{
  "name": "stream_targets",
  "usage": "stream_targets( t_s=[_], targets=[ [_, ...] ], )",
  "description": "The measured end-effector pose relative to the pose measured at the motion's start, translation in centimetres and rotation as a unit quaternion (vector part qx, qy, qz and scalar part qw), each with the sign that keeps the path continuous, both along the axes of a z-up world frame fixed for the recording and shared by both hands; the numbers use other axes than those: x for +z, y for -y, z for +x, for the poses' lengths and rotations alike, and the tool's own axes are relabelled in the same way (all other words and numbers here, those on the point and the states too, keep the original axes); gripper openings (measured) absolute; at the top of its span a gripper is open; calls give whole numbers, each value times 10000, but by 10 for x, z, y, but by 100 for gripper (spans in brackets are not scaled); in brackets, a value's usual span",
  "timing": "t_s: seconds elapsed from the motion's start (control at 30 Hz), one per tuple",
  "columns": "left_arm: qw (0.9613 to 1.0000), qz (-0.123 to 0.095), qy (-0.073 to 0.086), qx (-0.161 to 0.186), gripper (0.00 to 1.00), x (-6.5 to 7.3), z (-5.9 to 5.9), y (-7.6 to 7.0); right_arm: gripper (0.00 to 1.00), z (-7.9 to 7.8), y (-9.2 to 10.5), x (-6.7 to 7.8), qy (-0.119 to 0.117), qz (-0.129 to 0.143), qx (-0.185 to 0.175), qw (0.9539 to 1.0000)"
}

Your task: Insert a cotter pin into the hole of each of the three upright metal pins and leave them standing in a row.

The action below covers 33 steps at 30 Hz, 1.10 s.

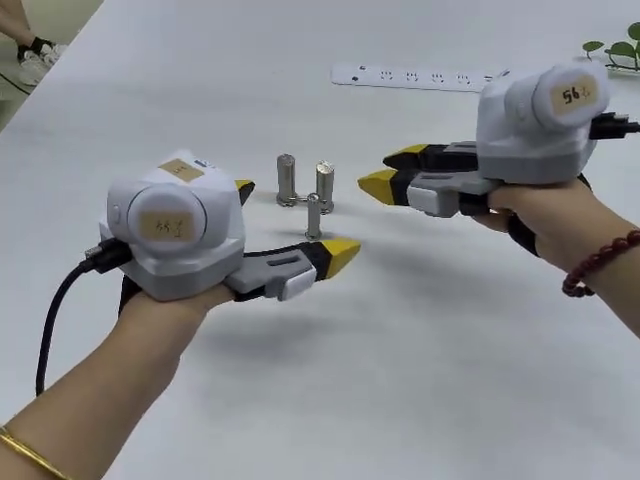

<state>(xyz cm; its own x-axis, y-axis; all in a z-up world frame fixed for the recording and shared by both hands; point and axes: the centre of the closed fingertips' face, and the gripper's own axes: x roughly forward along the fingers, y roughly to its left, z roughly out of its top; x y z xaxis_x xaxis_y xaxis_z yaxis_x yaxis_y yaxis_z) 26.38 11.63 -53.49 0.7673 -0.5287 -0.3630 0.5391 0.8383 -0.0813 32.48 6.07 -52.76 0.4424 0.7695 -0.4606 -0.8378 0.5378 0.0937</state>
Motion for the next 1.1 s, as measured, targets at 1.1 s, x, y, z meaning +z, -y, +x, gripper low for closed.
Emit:
stream_targets(
  t_s=[1.1],
  targets=[
    [9994,141,-25,-324,99,9,-30,-7,12,16,-51,-32,151,-339,535,9979]
  ],
)
